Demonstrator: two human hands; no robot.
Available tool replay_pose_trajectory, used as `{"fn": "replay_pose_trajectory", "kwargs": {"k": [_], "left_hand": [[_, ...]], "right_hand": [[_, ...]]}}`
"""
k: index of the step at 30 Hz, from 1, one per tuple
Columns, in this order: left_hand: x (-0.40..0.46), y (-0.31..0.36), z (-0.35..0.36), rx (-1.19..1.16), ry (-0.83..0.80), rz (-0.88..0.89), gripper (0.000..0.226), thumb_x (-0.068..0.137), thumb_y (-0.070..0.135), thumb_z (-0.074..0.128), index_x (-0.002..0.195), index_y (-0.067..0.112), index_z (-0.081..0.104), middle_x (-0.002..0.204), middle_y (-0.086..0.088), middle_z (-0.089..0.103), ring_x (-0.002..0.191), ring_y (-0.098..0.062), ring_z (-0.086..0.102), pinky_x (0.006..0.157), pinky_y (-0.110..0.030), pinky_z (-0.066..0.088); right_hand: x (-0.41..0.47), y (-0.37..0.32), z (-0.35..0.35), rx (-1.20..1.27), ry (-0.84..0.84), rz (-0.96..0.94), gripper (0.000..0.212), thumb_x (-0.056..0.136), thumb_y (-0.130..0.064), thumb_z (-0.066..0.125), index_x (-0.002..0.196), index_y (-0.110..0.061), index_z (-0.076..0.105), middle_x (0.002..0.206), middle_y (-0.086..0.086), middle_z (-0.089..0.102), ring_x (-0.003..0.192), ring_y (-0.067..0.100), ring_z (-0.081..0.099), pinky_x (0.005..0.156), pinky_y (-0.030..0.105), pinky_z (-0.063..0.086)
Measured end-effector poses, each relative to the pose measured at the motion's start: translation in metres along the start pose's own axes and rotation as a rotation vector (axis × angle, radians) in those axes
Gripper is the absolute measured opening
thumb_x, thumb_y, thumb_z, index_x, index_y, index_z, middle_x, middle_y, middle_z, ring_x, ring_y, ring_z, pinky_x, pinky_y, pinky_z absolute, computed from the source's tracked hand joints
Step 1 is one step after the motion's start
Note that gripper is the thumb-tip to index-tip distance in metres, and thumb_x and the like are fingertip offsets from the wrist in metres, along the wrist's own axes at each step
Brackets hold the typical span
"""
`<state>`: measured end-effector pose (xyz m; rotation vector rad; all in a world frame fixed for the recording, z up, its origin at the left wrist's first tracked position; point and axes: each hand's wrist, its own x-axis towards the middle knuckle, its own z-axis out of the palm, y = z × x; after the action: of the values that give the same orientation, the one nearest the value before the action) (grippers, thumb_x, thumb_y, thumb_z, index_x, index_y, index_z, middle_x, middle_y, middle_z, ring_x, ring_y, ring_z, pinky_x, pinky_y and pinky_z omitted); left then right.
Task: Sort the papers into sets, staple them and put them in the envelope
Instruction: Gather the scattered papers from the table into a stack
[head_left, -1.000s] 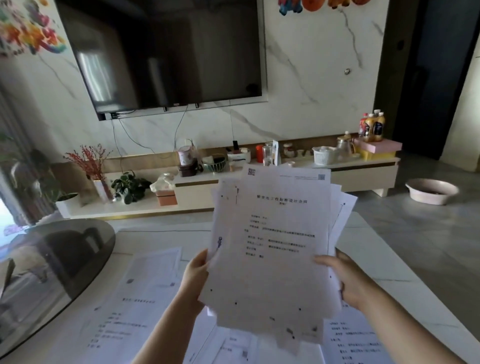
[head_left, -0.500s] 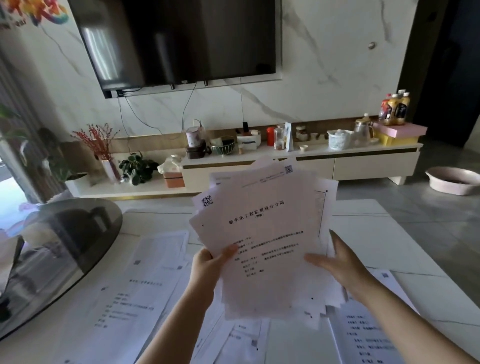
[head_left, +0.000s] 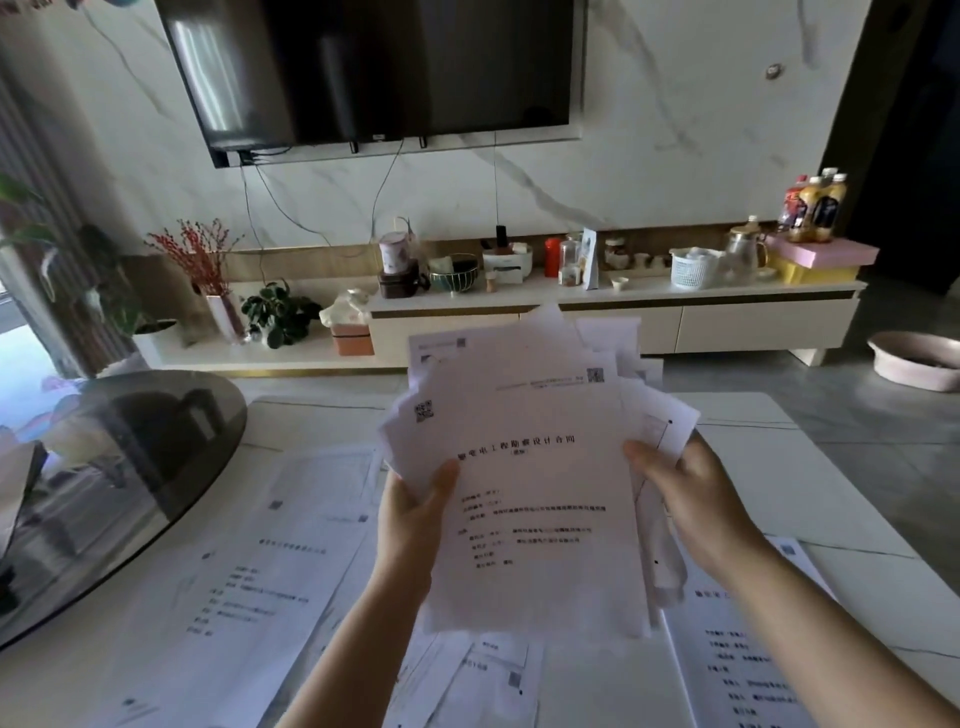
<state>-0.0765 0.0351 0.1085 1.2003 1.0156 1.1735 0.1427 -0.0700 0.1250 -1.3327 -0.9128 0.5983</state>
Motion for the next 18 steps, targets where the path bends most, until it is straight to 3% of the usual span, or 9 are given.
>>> {"fn": "replay_pose_trajectory", "kwargs": {"k": [4, 7, 9, 11, 14, 16, 18], "left_hand": [[-0.001, -0.003, -0.008, 0.059, -0.116, -0.013, 0.041, 0.079, 0.015, 0.072, 0.114, 0.017, 0.050, 0.097, -0.003, 0.068, 0.083, -0.021, 0.069, 0.063, -0.032, 0.057], [-0.010, -0.027, -0.003, 0.200, -0.136, -0.097, 0.019, 0.088, 0.014, 0.063, 0.106, 0.016, 0.056, 0.095, -0.008, 0.069, 0.082, -0.024, 0.069, 0.067, -0.039, 0.058], [-0.009, -0.031, 0.003, 0.223, -0.045, -0.089, 0.004, 0.094, 0.017, 0.056, 0.097, 0.019, 0.057, 0.095, -0.011, 0.069, 0.084, -0.027, 0.067, 0.076, -0.048, 0.057], [-0.003, -0.022, 0.005, 0.160, 0.024, -0.057, 0.001, 0.096, 0.021, 0.054, 0.094, 0.020, 0.054, 0.096, -0.010, 0.066, 0.084, -0.027, 0.065, 0.075, -0.048, 0.057], [0.001, -0.012, -0.004, 0.077, -0.011, 0.015, 0.011, 0.094, 0.025, 0.057, 0.099, 0.021, 0.048, 0.100, -0.008, 0.062, 0.088, -0.024, 0.063, 0.076, -0.045, 0.057], [-0.004, -0.020, -0.010, 0.144, -0.096, -0.032, 0.023, 0.091, 0.022, 0.062, 0.109, 0.023, 0.047, 0.107, -0.006, 0.062, 0.095, -0.023, 0.063, 0.082, -0.046, 0.056], [-0.011, -0.030, -0.009, 0.255, -0.133, -0.071, 0.026, 0.092, 0.015, 0.057, 0.118, 0.018, 0.050, 0.107, -0.004, 0.064, 0.096, -0.022, 0.063, 0.084, -0.047, 0.055]], "right_hand": [[-0.003, 0.012, 0.002, -0.024, -0.083, 0.120, 0.052, 0.087, -0.011, 0.066, 0.133, -0.024, 0.047, 0.121, -0.002, 0.065, 0.110, 0.015, 0.062, 0.098, 0.039, 0.047], [-0.016, 0.036, 0.015, -0.230, -0.057, 0.215, 0.045, 0.088, -0.004, 0.061, 0.127, -0.022, 0.049, 0.116, 0.006, 0.065, 0.102, 0.022, 0.062, 0.095, 0.045, 0.049], [-0.018, 0.035, 0.024, -0.258, -0.004, 0.152, 0.031, 0.090, -0.001, 0.054, 0.111, -0.024, 0.054, 0.101, 0.003, 0.068, 0.089, 0.015, 0.063, 0.084, 0.033, 0.053], [-0.015, 0.022, 0.025, -0.167, 0.030, 0.077, 0.027, 0.093, -0.003, 0.053, 0.107, -0.026, 0.056, 0.093, -0.008, 0.069, 0.085, 0.004, 0.064, 0.070, 0.014, 0.050], [-0.008, 0.015, 0.013, -0.083, -0.036, 0.041, 0.036, 0.092, -0.012, 0.058, 0.125, -0.026, 0.052, 0.108, -0.011, 0.068, 0.099, 0.003, 0.064, 0.080, 0.018, 0.048], [-0.011, 0.025, 0.010, -0.162, -0.117, 0.136, 0.048, 0.089, -0.005, 0.061, 0.132, -0.020, 0.045, 0.114, -0.005, 0.064, 0.104, 0.010, 0.061, 0.081, 0.019, 0.048], [-0.017, 0.039, 0.014, -0.285, -0.115, 0.174, 0.047, 0.089, 0.005, 0.054, 0.132, -0.013, 0.047, 0.114, 0.000, 0.062, 0.111, 0.020, 0.059, 0.086, 0.024, 0.047]]}}
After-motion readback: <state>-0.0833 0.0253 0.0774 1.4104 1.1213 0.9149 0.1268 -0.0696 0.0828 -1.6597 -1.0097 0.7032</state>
